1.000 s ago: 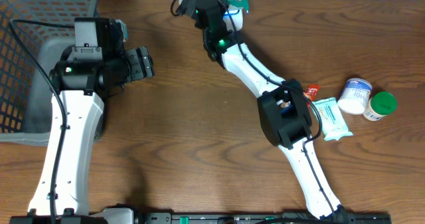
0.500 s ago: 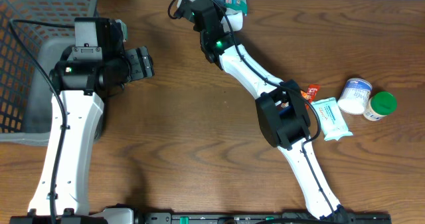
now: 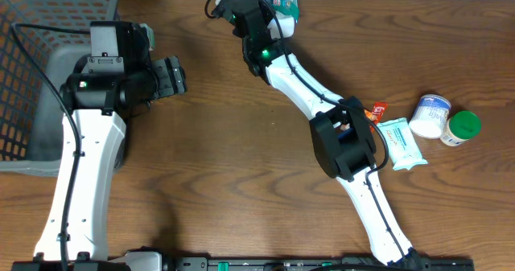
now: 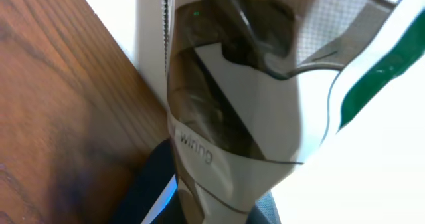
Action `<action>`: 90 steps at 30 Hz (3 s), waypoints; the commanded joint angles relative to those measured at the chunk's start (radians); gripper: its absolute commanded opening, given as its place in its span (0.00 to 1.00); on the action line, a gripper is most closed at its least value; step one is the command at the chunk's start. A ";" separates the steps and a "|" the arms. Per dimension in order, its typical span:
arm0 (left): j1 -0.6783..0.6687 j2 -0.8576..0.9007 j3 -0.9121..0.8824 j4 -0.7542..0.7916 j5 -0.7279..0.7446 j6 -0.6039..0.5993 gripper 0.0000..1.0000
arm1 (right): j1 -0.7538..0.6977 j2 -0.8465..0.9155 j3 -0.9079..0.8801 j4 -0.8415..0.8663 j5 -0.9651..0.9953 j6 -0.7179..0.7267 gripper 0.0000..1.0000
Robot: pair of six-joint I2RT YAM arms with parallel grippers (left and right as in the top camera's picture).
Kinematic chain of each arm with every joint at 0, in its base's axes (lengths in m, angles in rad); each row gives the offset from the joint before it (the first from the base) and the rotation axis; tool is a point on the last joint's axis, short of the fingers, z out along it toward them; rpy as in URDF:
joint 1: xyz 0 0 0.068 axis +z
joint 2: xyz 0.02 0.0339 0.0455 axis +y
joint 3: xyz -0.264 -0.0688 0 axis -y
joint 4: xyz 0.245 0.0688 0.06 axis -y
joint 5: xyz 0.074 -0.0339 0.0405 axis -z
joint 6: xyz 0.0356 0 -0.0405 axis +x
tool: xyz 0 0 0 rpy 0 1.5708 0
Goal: Scan the item barcode
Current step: 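Hold the gloves pack at the scanner with the right gripper, then carry the green gloves pack right and lower it onto the table, then open the right gripper and retract it toward the front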
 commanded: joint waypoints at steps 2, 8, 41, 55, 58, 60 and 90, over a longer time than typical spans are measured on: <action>0.003 0.001 -0.002 0.000 0.002 0.010 0.84 | 0.014 -0.047 0.016 0.004 -0.007 0.104 0.01; 0.003 0.001 -0.002 0.000 0.002 0.010 0.84 | -0.010 -0.128 0.016 -0.029 -0.098 0.259 0.01; 0.003 0.001 -0.002 0.001 0.002 0.010 0.84 | -0.596 -0.700 -0.600 -1.156 -0.724 0.722 0.14; 0.003 0.001 -0.002 0.001 0.002 0.010 0.84 | -0.612 -0.707 -0.585 -1.176 -0.645 0.700 0.99; 0.003 0.001 -0.002 0.001 0.002 0.010 0.85 | -0.612 -0.714 -0.486 -1.257 -0.734 0.703 0.99; 0.003 0.001 -0.002 0.000 0.002 0.010 0.84 | -0.612 -0.714 -0.454 -1.278 -0.729 0.703 0.99; 0.003 0.001 -0.002 0.001 0.002 0.010 0.84 | -0.610 -0.714 -0.456 -1.272 -0.728 0.702 0.99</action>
